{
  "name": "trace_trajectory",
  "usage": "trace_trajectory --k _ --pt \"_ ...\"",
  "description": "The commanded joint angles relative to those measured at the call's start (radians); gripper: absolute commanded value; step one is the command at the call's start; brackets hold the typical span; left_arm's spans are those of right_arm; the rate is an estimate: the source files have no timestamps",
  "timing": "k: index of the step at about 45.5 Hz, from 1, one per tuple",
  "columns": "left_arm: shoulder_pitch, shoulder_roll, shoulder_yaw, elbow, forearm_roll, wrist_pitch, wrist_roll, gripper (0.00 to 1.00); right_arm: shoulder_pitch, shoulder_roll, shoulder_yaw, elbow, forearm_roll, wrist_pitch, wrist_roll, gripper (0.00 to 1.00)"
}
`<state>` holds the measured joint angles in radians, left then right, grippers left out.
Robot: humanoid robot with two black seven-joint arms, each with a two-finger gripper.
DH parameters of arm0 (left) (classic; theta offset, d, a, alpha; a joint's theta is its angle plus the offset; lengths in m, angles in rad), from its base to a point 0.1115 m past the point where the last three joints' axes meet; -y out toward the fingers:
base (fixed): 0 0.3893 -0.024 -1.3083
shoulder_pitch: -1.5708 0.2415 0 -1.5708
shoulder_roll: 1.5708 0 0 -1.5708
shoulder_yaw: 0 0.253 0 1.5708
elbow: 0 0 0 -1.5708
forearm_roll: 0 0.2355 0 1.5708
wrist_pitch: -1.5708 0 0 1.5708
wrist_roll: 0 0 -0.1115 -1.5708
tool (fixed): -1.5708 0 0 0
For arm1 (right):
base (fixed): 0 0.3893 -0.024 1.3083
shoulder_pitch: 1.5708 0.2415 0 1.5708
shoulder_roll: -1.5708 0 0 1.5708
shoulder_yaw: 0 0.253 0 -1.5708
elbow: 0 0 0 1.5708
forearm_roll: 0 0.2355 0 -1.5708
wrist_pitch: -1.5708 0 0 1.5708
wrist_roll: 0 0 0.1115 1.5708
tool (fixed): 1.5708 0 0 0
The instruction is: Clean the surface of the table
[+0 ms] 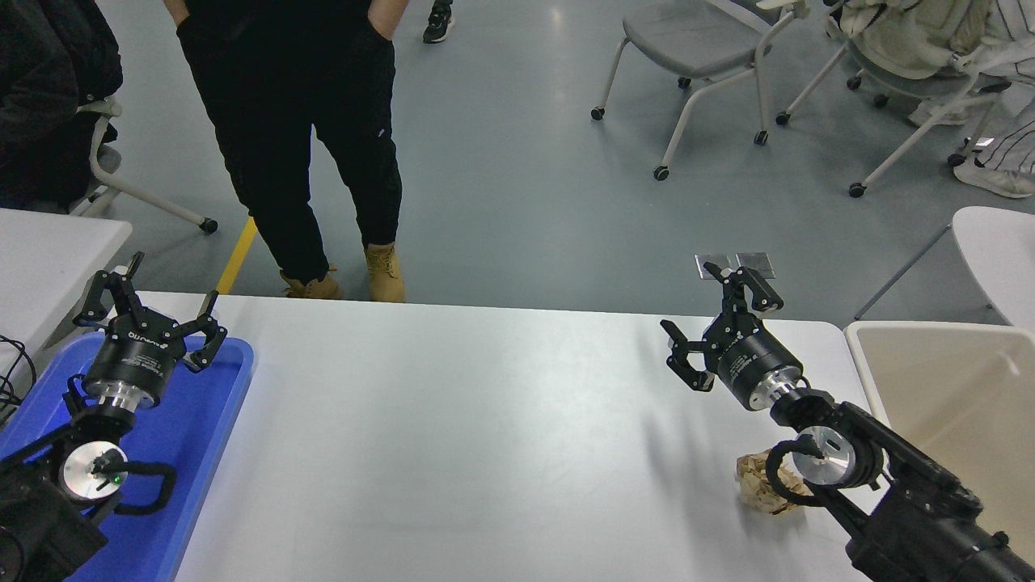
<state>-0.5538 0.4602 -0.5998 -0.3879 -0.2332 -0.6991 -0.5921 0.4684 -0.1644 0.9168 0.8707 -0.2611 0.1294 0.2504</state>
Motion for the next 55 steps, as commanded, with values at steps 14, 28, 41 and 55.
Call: trace_trajectory --k 14,28,41,55 --pt "0.000 0.000 0.000 0.001 0.000 0.000 0.000 1.00 0.047 0.089 0.085 -0.091 0.045 -0.042 0.006 1.00" --pt "0.000 0.000 0.000 0.000 0.000 0.000 0.000 1.00 0.062 0.092 0.073 -0.091 0.049 -0.050 0.004 1.00" --pt "0.000 0.000 0.000 0.000 0.000 0.000 0.000 1.00 0.104 0.068 -0.034 -0.078 0.045 -0.099 -0.008 1.00" --pt "-0.002 0.000 0.000 0.000 0.000 0.000 0.000 1.00 0.246 -0.135 -0.473 -0.015 0.028 -0.178 -0.005 1.00"
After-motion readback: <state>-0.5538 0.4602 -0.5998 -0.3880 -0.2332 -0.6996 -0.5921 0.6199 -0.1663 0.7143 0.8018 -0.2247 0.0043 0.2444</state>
